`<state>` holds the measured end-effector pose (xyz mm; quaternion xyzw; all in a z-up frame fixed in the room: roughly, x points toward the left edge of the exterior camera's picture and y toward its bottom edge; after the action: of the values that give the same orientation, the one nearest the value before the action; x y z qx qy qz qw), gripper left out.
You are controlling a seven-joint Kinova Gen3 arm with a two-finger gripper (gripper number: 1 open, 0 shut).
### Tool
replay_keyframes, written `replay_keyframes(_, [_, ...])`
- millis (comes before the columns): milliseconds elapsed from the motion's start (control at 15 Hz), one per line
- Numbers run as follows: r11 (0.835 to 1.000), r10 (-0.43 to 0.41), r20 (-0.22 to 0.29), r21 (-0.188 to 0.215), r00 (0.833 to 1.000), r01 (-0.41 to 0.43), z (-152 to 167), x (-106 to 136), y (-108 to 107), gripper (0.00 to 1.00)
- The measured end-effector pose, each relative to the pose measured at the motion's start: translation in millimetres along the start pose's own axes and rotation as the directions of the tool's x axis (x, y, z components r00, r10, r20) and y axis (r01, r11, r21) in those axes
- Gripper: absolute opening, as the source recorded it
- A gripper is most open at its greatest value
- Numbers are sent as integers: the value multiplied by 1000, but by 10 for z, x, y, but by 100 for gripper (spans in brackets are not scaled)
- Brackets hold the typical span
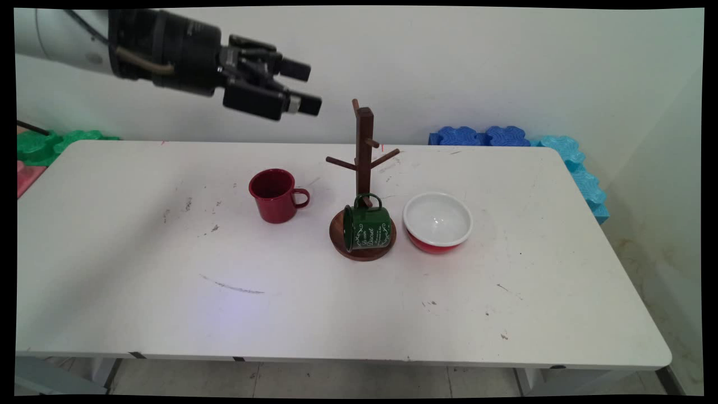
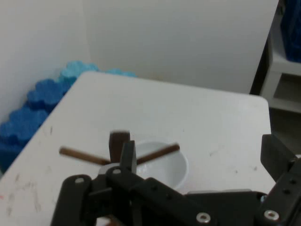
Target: Pick up the green mug from the rack
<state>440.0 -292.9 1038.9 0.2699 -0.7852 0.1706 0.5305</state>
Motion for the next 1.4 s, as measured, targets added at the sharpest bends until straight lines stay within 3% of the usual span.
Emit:
replay_keyframes(733, [998,-66,125,27,990,64,-35,-539,102,100])
replay_keyframes(1400, [984,-176,197,74,964,165,170,-1077,177,100])
